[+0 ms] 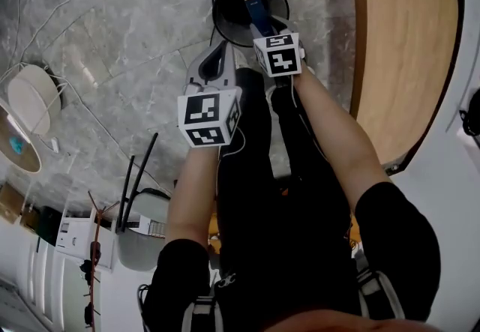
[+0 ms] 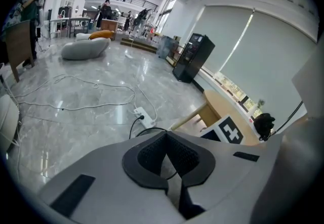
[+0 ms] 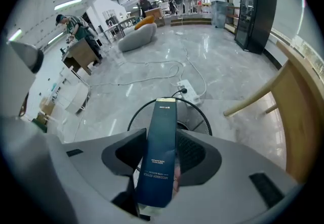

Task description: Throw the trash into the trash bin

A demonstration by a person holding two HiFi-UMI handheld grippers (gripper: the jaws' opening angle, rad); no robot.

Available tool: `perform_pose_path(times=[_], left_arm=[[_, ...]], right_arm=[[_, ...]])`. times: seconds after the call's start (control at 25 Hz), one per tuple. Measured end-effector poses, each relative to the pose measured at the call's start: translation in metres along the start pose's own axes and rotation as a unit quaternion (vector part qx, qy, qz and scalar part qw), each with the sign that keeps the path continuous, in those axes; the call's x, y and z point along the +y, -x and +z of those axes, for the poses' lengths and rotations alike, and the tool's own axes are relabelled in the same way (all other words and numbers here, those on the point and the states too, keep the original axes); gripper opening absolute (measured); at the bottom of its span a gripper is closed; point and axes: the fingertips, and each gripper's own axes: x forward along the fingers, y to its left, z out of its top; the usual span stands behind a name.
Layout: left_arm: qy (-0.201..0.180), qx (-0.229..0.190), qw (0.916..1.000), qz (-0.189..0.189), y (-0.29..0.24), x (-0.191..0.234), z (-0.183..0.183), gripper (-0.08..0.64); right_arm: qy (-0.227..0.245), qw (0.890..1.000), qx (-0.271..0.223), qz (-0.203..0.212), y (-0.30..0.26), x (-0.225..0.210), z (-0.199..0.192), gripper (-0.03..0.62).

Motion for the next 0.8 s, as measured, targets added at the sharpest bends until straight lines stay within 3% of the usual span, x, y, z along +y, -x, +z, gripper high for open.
perform_pose_path(times=[0.16,0.44,0.56,0.8], left_arm=[[0.005,0.008,1.0000,0.003,-0.005,0.008,-0.011,0.012],[0.010,0.014,0.9998,0.008,-0.007,0.016,-0.017,0.012],[0.010,0.006,0.9999,0.010,-0.005,0.016,-0.010,0.012],[0.008,-0.025,0.9996,0.010,0.016,-0.005,0.020,0.012]], right_arm=[[-0.016,1.000,0.018,-0.003,-0.025,-0.005,-0.010,0.176],[-0.030,0.999,-0.007,0.011,-0.019,0.004,-0.003,0.195],[-0.017,0.998,-0.053,-0.015,0.009,0.001,0.016,0.014],[-0.031,0.988,-0.151,-0.010,0.098,0.007,0.060,0.012]])
